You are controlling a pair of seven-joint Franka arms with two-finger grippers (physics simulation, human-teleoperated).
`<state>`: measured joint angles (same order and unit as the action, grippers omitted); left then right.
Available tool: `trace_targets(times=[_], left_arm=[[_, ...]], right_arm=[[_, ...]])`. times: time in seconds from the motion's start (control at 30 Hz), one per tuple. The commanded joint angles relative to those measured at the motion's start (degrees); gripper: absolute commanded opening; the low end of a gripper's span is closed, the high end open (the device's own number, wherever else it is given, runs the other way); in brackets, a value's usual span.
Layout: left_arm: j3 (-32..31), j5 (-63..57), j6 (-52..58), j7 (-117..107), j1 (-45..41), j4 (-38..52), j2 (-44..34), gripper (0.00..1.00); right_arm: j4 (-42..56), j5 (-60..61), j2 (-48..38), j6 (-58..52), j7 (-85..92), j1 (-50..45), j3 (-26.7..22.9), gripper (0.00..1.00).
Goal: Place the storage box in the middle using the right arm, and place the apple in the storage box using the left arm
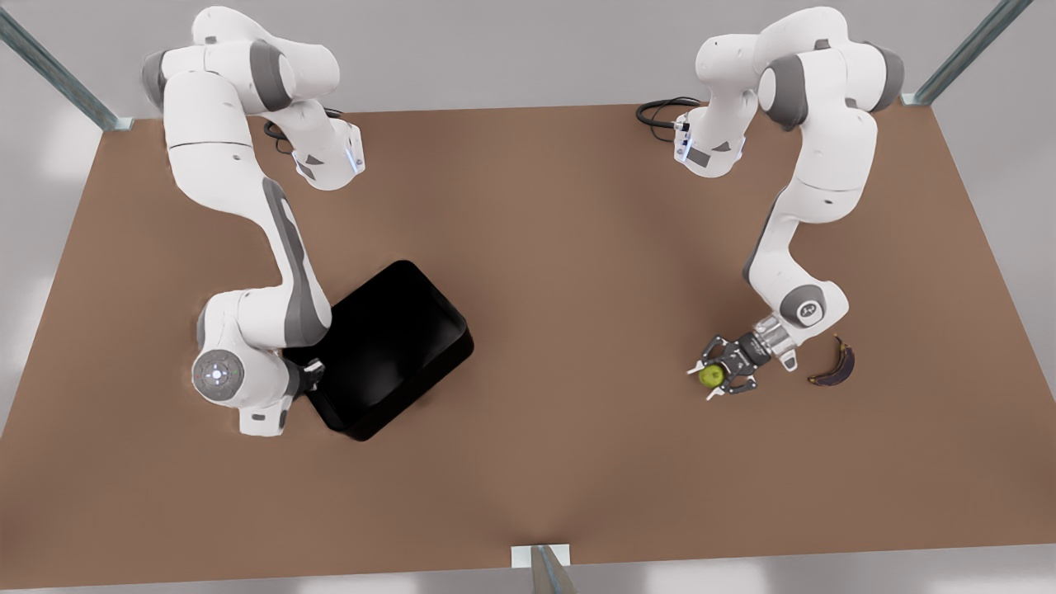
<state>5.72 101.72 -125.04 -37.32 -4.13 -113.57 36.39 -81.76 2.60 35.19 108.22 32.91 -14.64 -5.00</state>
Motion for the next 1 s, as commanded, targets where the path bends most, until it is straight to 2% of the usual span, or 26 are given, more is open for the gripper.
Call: trace_targets(times=[0.0,0.07,0.2,0.23,0.47,0.5,0.53,0.67,0.87,0.97], left_arm=[[-0.01,1.29,0.23,-0.47,0.0,0.02,-0.27,0.21],[0.08,-0.73,0.41,-3.89,0.0,-1.13,-4.22,0.21],[-0.27,-5.66,-0.21,-10.31,-1.93,-3.94,-12.22,0.21],[-0.27,-6.09,-0.38,-11.9,-2.46,-4.03,-13.1,0.21],[-0.62,-6.27,-16.9,-23.67,-17.75,-2.1,-16.0,0.21],[-0.54,-6.27,-18.83,-25.87,-19.77,-1.22,-16.0,0.21],[-0.54,-6.27,-22.0,-28.33,-22.93,-0.16,-15.91,0.21],[-0.54,-6.27,-33.43,-31.49,-34.62,6.16,-12.58,0.21],[-0.45,-6.36,-40.46,-33.61,-44.03,11.08,-9.59,0.21],[-0.45,-6.36,-44.94,-34.93,-47.28,18.11,-3.44,0.21]], right_arm=[[0.63,-0.13,0.4,-0.02,-0.04,-0.3,-0.01,0.22],[10.46,-0.05,6.73,-3.8,-1.79,-5.31,-0.09,0.22],[18.47,2.5,13.42,-2.92,-6.27,-8.92,0.17,0.22],[20.4,2.41,14.73,-2.92,-8.56,-9.18,2.1,0.22],[22.61,7.25,19.83,4.2,-16.47,-11.03,6.15,0.22],[22.61,7.25,20.18,4.28,-16.47,-11.03,6.23,0.5],[22.52,7.25,20.18,4.28,-15.94,-10.94,6.23,1.0],[22.34,7.16,20.36,6.22,-15.5,-10.94,6.23,1.0],[22.43,7.16,20.27,6.13,-15.42,-10.76,6.15,1.0],[22.69,7.25,18.69,3.06,-14.98,-9.62,5.88,1.0]])
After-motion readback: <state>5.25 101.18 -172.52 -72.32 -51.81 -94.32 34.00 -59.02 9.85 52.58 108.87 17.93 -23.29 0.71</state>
